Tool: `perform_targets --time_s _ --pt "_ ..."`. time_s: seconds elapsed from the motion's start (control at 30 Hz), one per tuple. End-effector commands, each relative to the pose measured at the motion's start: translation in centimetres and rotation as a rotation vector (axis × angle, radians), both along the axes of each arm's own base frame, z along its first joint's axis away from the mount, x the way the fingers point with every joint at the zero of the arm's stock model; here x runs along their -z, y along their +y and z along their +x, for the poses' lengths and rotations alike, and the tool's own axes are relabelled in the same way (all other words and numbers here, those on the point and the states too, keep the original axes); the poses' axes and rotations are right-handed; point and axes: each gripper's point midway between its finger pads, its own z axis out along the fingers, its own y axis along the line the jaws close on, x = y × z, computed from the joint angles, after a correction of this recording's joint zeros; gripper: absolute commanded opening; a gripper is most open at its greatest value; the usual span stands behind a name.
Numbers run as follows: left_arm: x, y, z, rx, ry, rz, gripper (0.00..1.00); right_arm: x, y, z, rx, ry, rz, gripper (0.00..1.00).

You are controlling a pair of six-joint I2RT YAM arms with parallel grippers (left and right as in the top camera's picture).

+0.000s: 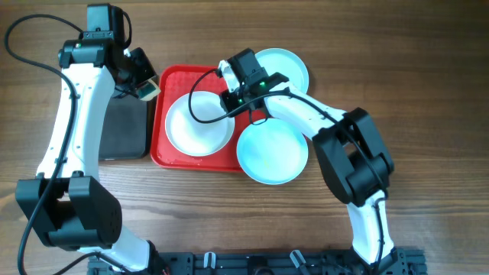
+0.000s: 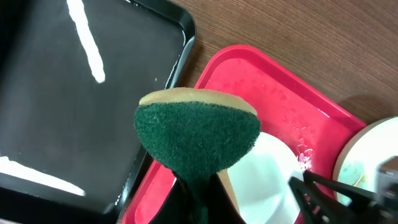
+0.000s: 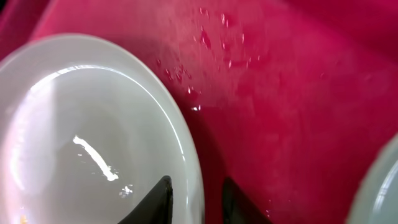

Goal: Clean dirty plates on tray and stack at the side
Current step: 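Bring the sponge with the left gripper back onto the white plate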

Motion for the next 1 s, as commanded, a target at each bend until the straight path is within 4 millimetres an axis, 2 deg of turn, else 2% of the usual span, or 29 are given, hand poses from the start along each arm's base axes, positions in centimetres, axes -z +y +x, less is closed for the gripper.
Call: perform_targets --time_s 0.0,0.13,0.23,0.4,0.53,0.7,0.97 --pt "0.4 -0.4 0.2 -0.003 0.007 -0.019 0.04 2.6 -1.0 -0.1 0.125 0.075 -0.028 0.17" --pt "0.4 -0.4 0.2 -0.003 0.004 -0.019 0.04 2.6 -1.1 -0.1 0.195 0.108 -0.015 0.04" --pt "0.4 -0.4 0.2 -0.003 0.005 -0.020 0.04 2.8 -1.6 -0.1 0.273 0.140 -0.018 0.04" --pt "0.8 -0.8 0.1 0.007 0.010 -0.019 0.04 2.9 -4.1 0.1 0.542 0.185 -0.066 0.04" --pt "1.9 -1.5 -0.2 0.022 0.027 -0.020 0.04 2.2 -4.2 -0.2 0.598 0.212 -0.051 0.04" --pt "4.3 -3.7 -0.7 0.075 0.060 -0.022 0.04 2.2 -3.3 -1.1 0.586 0.224 -0.054 0.05" --pt "10.1 -9.4 -0.7 0.214 0.055 -0.013 0.04 2.2 -2.9 -1.2 0.554 0.206 -0.059 0.04"
